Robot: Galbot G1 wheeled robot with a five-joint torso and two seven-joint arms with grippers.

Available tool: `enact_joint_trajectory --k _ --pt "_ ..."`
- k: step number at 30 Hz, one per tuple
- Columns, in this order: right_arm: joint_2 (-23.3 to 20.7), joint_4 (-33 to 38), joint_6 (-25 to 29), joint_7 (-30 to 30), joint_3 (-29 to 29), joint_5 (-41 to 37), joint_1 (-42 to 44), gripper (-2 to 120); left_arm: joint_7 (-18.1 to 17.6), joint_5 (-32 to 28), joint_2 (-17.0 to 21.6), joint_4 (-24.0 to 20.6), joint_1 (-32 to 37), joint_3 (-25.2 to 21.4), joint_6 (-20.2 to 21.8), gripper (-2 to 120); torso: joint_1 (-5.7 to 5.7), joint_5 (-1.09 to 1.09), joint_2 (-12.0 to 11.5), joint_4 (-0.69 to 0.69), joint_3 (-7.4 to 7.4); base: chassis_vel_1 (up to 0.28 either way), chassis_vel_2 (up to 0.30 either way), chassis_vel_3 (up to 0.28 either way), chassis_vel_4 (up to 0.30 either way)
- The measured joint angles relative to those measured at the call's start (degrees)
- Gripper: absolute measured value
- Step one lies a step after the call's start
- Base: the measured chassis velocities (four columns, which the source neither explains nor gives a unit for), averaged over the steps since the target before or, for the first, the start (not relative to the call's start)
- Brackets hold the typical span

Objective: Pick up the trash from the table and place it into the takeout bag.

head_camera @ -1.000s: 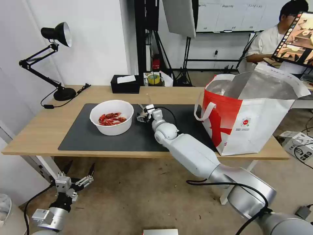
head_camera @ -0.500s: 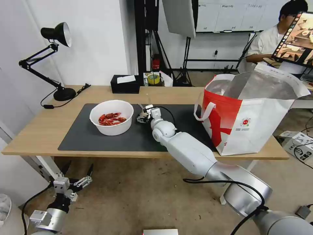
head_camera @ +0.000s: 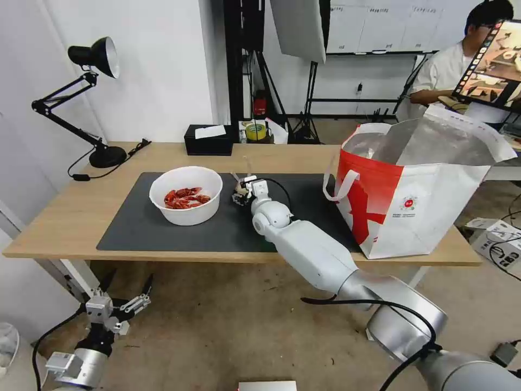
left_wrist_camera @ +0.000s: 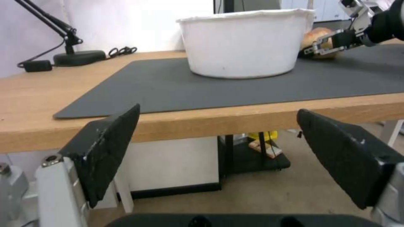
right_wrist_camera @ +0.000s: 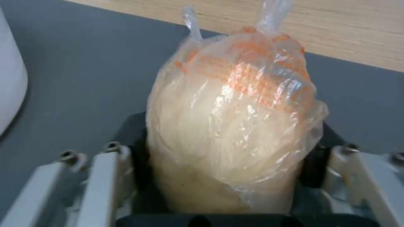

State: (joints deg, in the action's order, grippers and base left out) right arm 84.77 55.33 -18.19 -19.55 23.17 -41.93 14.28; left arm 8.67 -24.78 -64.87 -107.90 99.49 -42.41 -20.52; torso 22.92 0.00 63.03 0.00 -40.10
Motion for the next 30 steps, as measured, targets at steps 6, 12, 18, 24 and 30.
enact_joint_trajectory --k 6,12,18,24,30 --pt "-1.6 2.6 0.0 -0.9 0.1 -0.9 0.7 34 0.0 0.0 0.0 -0.2 0.0 0.1 0.0 100 0.0 0.0 0.0 0.0 0.0 0.0 0.0 0.0 0.0" --pt "-4.8 7.3 4.3 -1.5 0.6 2.9 2.4 17 0.0 0.1 -0.2 -0.4 0.2 0.2 -0.1 100 0.0 0.0 0.0 0.01 0.0 0.0 0.0 0.0 0.0" --pt "-12.2 20.2 13.1 -3.5 -0.1 10.7 8.1 10 0.0 0.4 -0.4 -0.6 0.4 0.1 -0.2 100 0.0 0.02 0.0 0.0 0.0 0.0 0.0 0.0 0.0" --pt "-18.6 33.1 17.3 -4.5 -4.3 20.8 14.6 9 -0.4 0.6 -0.4 -1.1 0.5 0.8 -0.1 100 -0.01 0.02 0.0 0.0 0.0 0.0 0.0 0.0 0.0" --pt "-23.1 44.4 20.0 -6.3 -12.2 30.4 23.2 9 -1.8 1.4 -0.1 -1.7 -0.7 2.0 0.9 100 -0.01 0.02 0.0 -0.01 0.0 0.0 0.0 0.0 0.0"
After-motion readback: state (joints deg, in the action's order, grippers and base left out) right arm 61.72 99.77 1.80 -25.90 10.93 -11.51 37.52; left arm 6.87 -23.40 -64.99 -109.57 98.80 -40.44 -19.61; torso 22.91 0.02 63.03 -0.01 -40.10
